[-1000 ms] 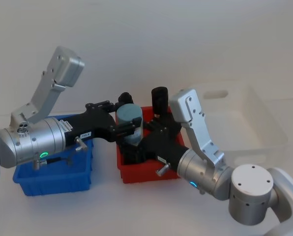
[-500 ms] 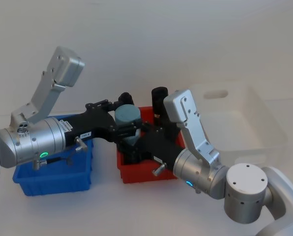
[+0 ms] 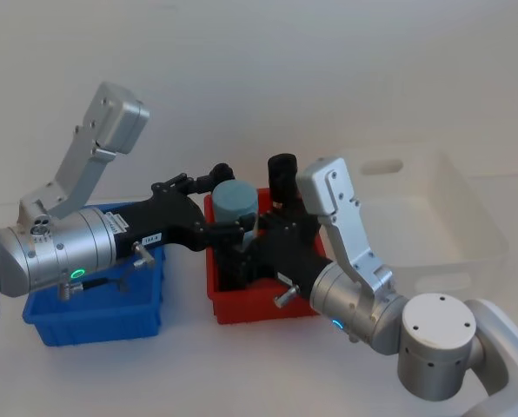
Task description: Pick the cotton swabs from the blue box and place them into the white box.
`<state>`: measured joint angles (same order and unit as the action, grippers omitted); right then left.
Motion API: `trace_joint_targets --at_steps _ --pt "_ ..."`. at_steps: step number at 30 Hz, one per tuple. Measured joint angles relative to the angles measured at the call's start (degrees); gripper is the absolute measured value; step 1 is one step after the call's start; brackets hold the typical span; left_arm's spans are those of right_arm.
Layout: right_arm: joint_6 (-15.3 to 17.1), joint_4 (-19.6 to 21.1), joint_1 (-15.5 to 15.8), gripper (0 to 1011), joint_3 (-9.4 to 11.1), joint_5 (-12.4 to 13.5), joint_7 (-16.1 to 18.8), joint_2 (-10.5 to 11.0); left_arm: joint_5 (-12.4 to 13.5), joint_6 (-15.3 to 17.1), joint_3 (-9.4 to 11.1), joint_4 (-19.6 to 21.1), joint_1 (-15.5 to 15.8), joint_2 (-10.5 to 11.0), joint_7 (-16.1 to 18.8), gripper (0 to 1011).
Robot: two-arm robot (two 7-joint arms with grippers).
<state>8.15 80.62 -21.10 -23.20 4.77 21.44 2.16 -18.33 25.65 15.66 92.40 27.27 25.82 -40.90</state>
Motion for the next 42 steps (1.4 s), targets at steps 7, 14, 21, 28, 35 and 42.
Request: trace_joint_targets --at_steps 7,14,21,28,35,42 --pt "0.32 2.66 1.75 630 0.21 0.42 -4.86 0.77 0.02 0.00 0.00 0.00 0.00 0.00 0.00 1003" --pt "0.45 6.35 4.31 630 1.08 1.44 -9.72 2.43 0.02 0.00 0.00 0.00 0.00 0.00 -0.01 1003" --pt "0.44 9.97 7.10 630 2.81 3.46 -14.33 4.90 0.02 0.01 0.00 0.00 0.00 0.00 0.00 1003" --pt "-0.01 12.26 9.49 630 5.60 6.38 -18.90 8.06 0.02 0.00 0.00 0.00 0.00 0.00 0.00 1003" --pt "-0.40 11.35 9.71 630 7.89 8.24 -21.13 9.95 0.02 0.00 0.00 0.00 0.00 0.00 0.00 1003" --pt "-0.69 6.91 7.64 630 9.67 9.06 -21.53 10.78 0.01 0.01 0.00 0.00 0.00 0.00 0.00 1003"
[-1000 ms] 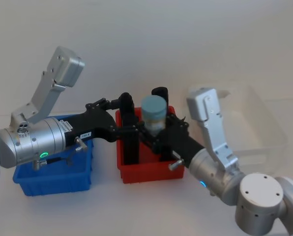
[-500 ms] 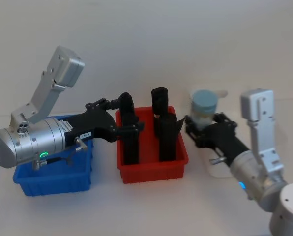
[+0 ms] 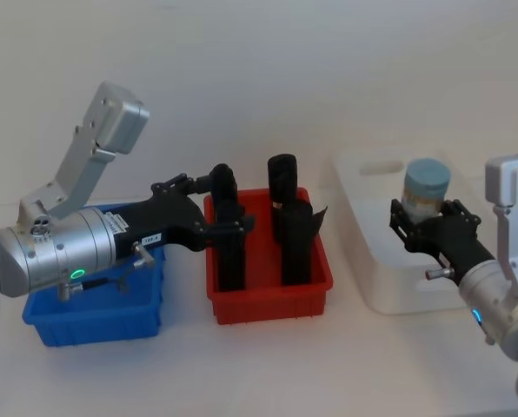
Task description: Pick the cotton swabs from the blue box and place them into the white box.
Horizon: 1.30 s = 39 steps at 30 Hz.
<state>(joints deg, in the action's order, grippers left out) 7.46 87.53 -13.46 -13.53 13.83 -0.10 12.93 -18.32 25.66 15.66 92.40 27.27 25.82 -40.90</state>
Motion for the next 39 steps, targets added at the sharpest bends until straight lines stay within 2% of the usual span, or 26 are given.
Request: trace_joint_targets --at_steps 5,10,14,24,28,32,33,39 --pt "-0.24 -3.78 -1.95 630 0.61 0.08 1.19 0.01 0.00 0.00 0.00 0.00 0.00 0.00 0.00 1003" --pt "-0.79 -9.40 -4.94 630 0.92 -0.06 3.59 -0.49 0.00 0.00 0.00 0.00 0.00 0.00 0.00 1003" --pt "-1.42 -14.51 -7.61 630 0.89 -0.55 5.76 -1.18 0.00 0.00 -0.01 0.00 0.00 0.00 0.00 1003" --pt "-2.79 -24.35 -12.71 630 0.44 -1.76 9.34 -2.70 0.00 0.00 0.00 0.00 0.00 0.00 0.00 1003" --pt "-3.15 -26.65 -13.88 630 0.30 -2.05 10.00 -3.09 0.00 0.00 0.00 0.00 0.00 0.00 0.00 1003" --pt "-3.73 -29.17 -15.20 695 0.20 -2.39 10.80 -3.52 0.00 0.00 0.00 0.00 0.00 0.00 0.00 1003" --pt "-3.83 -29.48 -15.35 747 0.18 -2.42 10.90 -3.57 0.00 0.00 -0.01 0.00 0.00 0.00 0.00 1003" --pt "-4.72 -31.53 -16.44 892 0.08 -2.68 11.50 -3.93 0.00 0.00 0.00 0.00 0.00 0.00 0.00 1003"
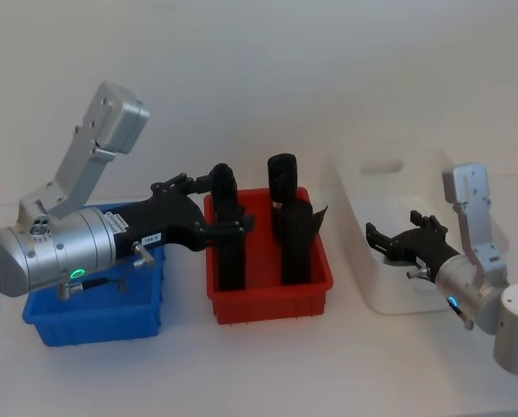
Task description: Pick the cotton swabs from the blue box and place them into the white box.
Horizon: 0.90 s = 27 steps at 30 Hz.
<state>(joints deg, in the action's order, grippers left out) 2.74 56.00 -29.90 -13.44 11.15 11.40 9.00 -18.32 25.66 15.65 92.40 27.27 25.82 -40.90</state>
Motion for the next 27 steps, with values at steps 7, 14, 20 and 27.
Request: trace_joint_targets --at_steps 7,14,20,27 --pt "-0.91 -0.73 -0.44 1001 -0.02 -0.14 0.19 -0.13 0.00 0.00 0.00 0.00 0.00 0.00 0.00 1003" --pt "-2.55 0.56 -0.06 1001 0.21 0.11 0.07 -0.02 0.00 0.00 0.00 0.00 0.00 0.00 0.00 1003" --pt "-3.77 4.12 1.25 1001 0.67 0.94 -0.60 0.49 0.00 0.00 0.00 0.00 0.00 0.00 0.00 1003" --pt "-4.43 10.87 4.12 1001 1.43 2.30 -1.77 1.64 0.00 0.00 0.00 0.00 0.00 0.00 0.00 1003"
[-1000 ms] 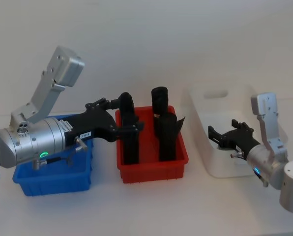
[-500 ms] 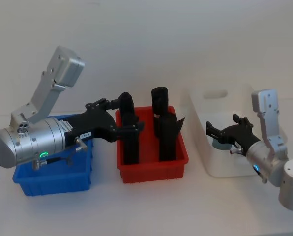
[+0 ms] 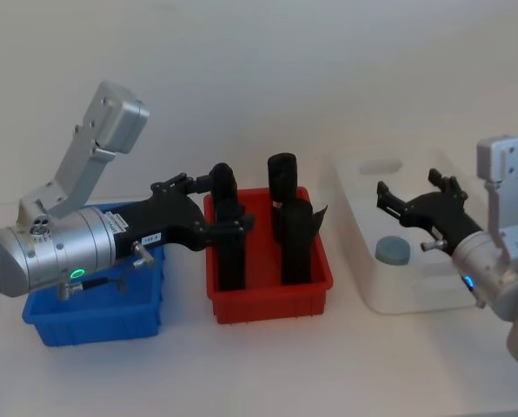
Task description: Pick the cotton swabs from the blue box and place them into the white box.
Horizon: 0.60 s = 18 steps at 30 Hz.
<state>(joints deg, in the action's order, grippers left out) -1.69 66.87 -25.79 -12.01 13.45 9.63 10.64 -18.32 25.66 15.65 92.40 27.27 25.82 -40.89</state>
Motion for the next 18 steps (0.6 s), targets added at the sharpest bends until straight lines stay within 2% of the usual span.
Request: trace_joint_targets --at_steps 8,18 --pt "-0.06 7.07 3.36 1001 0.79 1.54 -1.61 1.29 0.00 0.00 0.00 0.00 0.00 0.00 0.00 1003" --pt "0.03 8.79 4.53 1001 0.85 1.77 -1.94 1.69 0.12 -0.47 0.23 0.01 -0.30 -0.08 0.78 1003"
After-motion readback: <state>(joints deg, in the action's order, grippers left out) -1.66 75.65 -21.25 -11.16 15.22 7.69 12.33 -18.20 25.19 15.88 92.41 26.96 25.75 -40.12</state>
